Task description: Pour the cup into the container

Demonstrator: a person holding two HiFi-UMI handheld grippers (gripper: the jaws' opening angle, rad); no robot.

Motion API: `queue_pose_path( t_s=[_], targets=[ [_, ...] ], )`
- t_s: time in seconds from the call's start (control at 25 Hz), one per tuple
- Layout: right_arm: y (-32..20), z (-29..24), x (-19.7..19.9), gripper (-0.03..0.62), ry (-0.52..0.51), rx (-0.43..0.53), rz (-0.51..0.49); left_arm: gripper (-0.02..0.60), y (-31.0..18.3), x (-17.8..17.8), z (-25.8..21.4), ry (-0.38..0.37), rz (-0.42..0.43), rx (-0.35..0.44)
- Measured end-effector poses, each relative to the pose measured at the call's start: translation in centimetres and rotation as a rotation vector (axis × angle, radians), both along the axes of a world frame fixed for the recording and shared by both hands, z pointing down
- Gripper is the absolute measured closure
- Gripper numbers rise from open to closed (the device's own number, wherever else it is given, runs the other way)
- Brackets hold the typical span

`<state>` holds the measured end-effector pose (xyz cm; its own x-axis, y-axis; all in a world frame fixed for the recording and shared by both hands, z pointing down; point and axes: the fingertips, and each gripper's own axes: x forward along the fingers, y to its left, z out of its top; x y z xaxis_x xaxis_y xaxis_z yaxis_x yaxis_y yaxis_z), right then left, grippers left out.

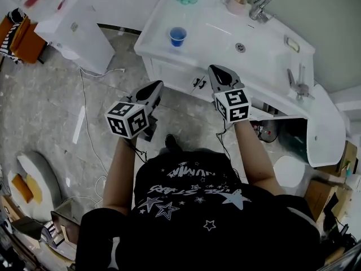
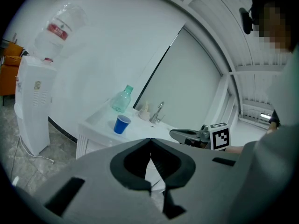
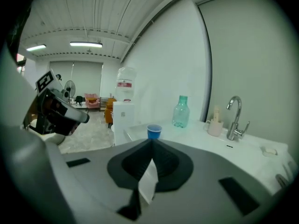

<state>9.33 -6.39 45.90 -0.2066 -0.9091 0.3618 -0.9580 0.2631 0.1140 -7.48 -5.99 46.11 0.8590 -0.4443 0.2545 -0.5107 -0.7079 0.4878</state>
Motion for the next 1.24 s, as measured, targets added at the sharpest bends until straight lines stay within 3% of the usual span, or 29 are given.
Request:
queue_pose_path(
  t_s=[0.72, 1.24],
  targets=[
    [12.0, -0.4, 4.6, 0.588, -0.052, -0.023, -0.007, 0.569, 9.9, 6.2, -0.3, -0.027, 0.044, 0.003],
    [23.4, -0.8, 5.9, 0.588, -0.086, -0.026, -0.047, 0.569, 21.1, 7.1, -0.7, -0.026, 0.013, 0.006]
  ],
)
